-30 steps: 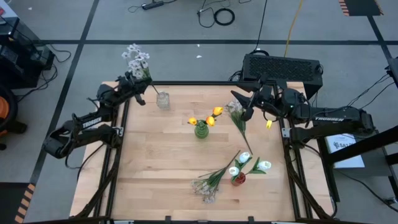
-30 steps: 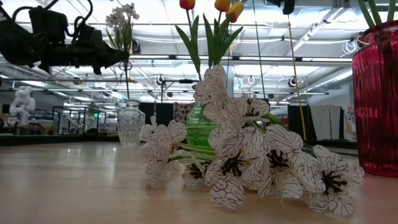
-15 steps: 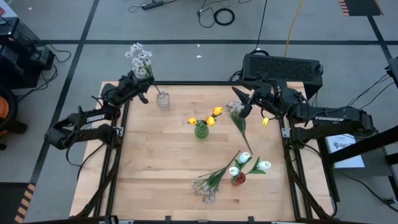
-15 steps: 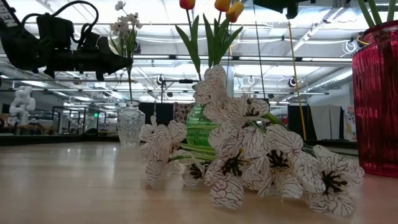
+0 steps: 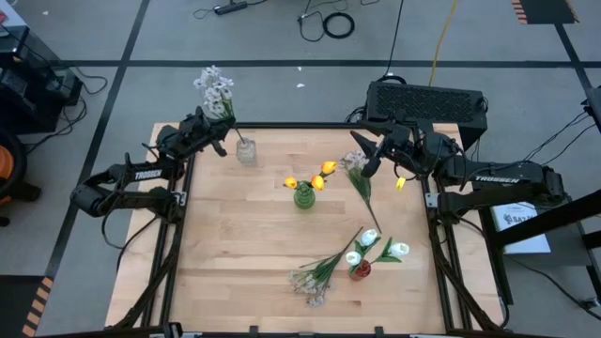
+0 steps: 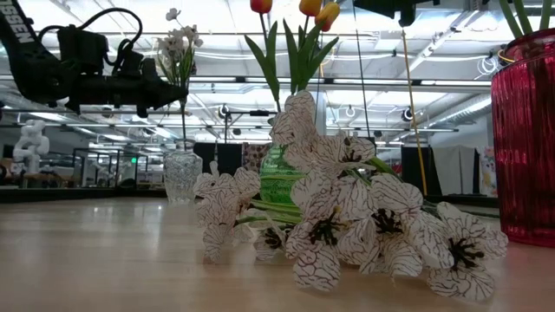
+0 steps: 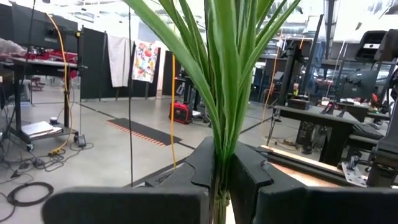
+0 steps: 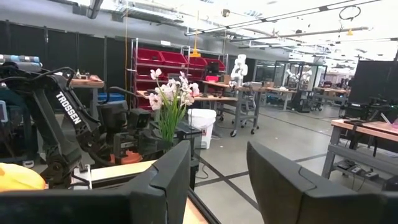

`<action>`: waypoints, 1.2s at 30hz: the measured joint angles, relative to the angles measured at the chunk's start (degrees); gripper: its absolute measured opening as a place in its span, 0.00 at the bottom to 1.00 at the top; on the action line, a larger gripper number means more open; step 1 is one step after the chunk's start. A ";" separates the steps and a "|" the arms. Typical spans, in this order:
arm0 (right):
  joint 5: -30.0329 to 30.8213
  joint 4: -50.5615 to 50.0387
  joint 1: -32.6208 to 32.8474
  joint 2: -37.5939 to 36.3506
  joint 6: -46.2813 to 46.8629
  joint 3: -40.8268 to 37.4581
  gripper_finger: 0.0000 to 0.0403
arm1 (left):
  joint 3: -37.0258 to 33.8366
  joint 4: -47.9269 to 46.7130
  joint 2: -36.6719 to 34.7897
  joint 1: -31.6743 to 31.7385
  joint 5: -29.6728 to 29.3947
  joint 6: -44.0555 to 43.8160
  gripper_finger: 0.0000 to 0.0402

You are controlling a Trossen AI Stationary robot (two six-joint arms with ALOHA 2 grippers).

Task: Sort flowers into vase by color
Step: Put the bottom left white flowers into the transparent vase

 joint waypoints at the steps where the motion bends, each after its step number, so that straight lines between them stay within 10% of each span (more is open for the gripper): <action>1: 0.00 0.00 0.00 0.00 0.00 0.00 0.37 | 0.00 -0.12 0.00 0.00 0.00 0.00 0.08; 36: -0.02 -0.02 0.02 0.00 0.00 0.00 0.37 | -3.96 -2.18 0.02 -0.06 -1.25 1.64 0.19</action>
